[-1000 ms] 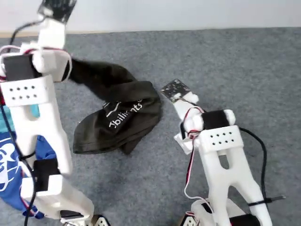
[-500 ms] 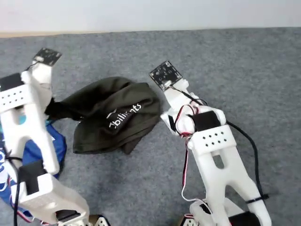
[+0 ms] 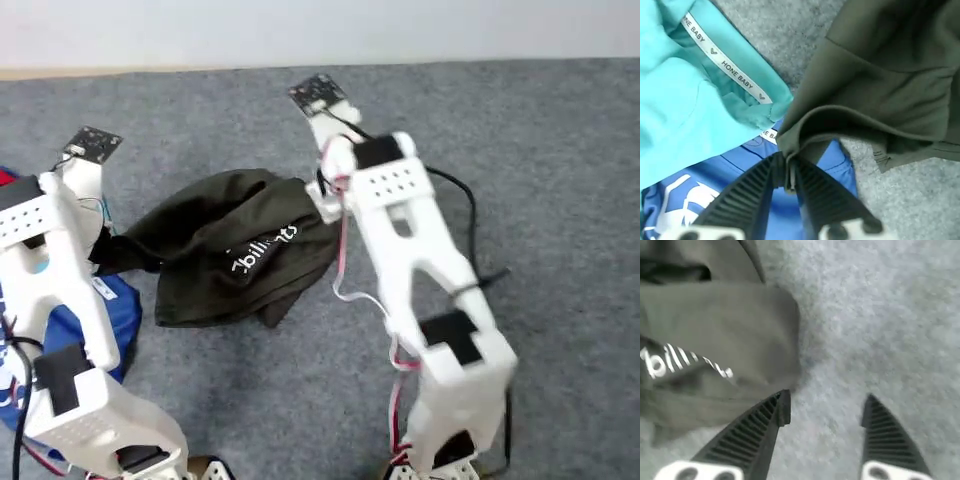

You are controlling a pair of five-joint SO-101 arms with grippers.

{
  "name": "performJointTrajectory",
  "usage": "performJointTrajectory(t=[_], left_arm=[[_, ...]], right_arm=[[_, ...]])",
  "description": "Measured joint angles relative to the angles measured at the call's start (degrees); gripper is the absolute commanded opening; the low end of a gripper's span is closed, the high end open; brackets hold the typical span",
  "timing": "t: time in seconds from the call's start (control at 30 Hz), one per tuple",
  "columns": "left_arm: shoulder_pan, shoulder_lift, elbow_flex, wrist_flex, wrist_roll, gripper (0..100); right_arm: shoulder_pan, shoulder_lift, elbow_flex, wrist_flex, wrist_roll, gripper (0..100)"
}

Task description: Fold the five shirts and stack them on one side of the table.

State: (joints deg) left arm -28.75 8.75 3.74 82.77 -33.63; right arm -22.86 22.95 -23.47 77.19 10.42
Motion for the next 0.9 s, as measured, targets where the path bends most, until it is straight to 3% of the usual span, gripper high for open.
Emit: performJointTrajectory(t=[0.2,0.37,0.63,0.9], left_arm=[[0.00,0.00,0.00,0.00,0.00,0],[0.00,0.00,0.00,0.00,0.00,0],[0.00,0.00,0.00,0.00,0.00,0],[0.00,0.00,0.00,0.00,0.00,0]], right_arm=[[-3.34,18.46,-27.60,7.91,-6.24,27.1],[-3.78,30.95,-45.10,10.20,-7.30,27.0],[-3.78,41.85,-54.51,12.66,-7.30,26.6],[-3.78,43.43,-54.51,13.45,-7.30,0.7]])
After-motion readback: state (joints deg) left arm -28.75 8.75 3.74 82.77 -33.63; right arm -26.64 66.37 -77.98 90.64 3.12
